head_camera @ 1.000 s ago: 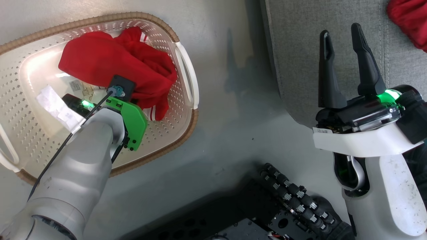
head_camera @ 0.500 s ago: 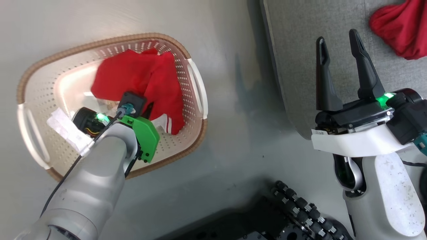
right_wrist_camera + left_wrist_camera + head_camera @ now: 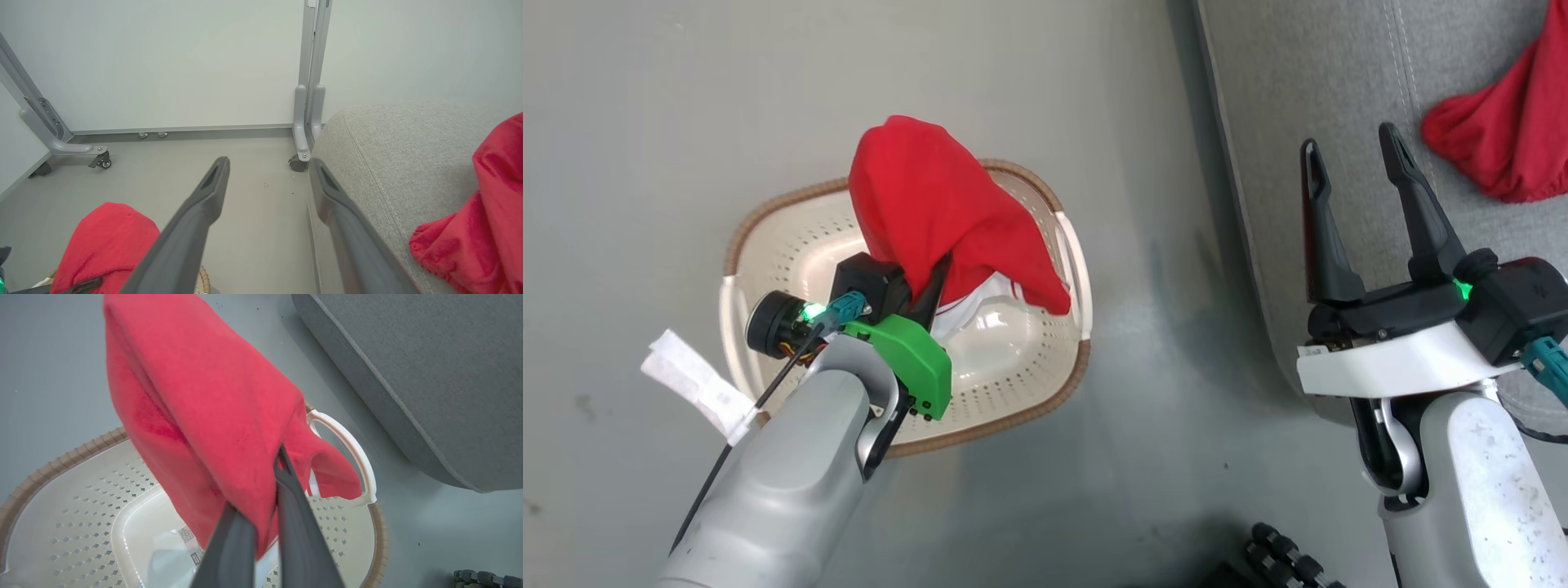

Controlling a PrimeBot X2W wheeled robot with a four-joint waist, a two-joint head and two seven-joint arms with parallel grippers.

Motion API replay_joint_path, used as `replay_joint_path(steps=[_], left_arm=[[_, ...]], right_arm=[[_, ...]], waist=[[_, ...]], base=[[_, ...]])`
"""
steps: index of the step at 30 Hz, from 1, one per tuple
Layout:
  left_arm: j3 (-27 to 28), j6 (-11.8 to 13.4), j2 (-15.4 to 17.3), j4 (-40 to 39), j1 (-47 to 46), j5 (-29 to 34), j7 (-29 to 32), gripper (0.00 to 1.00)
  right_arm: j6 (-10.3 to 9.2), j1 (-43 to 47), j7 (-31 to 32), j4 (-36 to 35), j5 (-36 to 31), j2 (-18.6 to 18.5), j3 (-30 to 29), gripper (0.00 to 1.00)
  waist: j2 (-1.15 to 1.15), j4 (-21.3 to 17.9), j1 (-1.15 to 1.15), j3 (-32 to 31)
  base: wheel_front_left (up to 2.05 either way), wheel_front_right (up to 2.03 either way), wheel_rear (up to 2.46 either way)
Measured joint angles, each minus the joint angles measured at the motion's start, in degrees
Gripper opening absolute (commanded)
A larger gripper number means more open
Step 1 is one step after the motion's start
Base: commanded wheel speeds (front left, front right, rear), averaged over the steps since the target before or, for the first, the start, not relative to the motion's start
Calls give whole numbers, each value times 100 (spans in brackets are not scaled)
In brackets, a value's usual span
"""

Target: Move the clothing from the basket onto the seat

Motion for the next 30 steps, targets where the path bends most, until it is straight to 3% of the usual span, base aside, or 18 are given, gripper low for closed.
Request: replay_joint_path(steps=[7,17,30], left_arm=[[703,192,135,-1244,644,320,0,0],[2061,165,187,-3090,1468,754,-1,0],[2855,-7,144,-4254,2151,1114,-1,0]], right_arm=[[0,270,274,-92,-82,-2,-118,100],[0,553,510,-132,-63,-2,-141,100],[0,1018,750,-146,-35,-2,-121,100]], waist=[[0,380,0,-619],[0,844,0,-1389],[0,1204,0,-2283]], base=[[0,0,0],[0,0,0],[0,0,0]])
